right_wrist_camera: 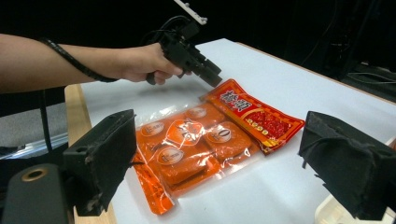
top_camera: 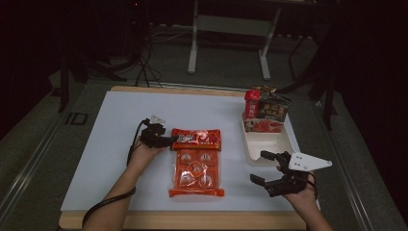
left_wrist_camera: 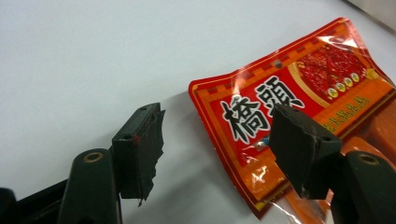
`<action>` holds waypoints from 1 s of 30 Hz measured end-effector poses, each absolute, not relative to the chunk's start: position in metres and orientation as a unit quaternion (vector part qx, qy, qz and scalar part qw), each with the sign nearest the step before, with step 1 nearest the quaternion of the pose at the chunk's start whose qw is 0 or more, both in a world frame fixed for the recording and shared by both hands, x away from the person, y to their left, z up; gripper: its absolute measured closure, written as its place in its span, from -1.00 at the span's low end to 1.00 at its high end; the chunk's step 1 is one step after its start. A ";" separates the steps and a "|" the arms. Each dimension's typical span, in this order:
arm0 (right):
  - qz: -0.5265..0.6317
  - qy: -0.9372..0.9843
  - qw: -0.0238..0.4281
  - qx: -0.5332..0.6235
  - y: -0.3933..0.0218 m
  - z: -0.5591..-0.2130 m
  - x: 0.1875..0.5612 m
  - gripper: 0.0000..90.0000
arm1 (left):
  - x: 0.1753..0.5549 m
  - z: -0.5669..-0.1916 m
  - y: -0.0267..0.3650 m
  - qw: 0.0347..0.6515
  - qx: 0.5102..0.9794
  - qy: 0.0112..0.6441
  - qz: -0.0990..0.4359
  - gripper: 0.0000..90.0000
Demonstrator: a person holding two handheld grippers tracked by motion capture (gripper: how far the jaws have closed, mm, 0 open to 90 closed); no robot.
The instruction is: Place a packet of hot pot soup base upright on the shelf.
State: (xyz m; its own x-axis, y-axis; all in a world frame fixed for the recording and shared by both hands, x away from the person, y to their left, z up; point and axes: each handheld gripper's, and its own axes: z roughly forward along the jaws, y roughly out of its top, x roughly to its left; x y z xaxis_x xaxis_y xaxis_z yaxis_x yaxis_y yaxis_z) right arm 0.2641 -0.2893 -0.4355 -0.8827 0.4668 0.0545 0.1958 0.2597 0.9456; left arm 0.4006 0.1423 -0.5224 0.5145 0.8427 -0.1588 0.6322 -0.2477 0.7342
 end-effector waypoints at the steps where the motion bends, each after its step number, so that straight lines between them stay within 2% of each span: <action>1: 0.571 0.785 0.119 0.211 -0.289 -0.436 0.264 -0.76 | 0.403 -0.524 0.143 0.387 0.777 0.478 0.133 -0.21; 13: 0.570 0.786 0.110 0.213 -0.290 -0.438 0.266 -0.71 | 0.419 -0.538 0.139 0.387 0.772 0.495 0.095 -0.04; 20: 0.570 0.786 0.105 0.215 -0.290 -0.439 0.267 -0.71 | 0.417 -0.536 0.127 0.381 0.795 0.468 0.068 0.37; 24: 0.569 0.788 0.101 0.214 -0.288 -0.439 0.268 -0.70 | 0.417 -0.534 0.118 0.365 0.804 0.463 0.077 0.56; 30: 0.567 0.789 0.102 0.215 -0.288 -0.440 0.268 -0.70 | 0.416 -0.533 0.109 0.337 0.821 0.449 0.107 0.68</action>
State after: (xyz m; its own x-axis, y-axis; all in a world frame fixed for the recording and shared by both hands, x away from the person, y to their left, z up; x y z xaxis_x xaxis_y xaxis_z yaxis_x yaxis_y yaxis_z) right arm 0.2684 -0.2879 -0.4398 -0.8867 0.4549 0.0832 0.2236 0.2644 0.9381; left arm 0.4155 0.1094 -0.5327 0.5748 0.8084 -0.1272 0.6646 -0.3705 0.6489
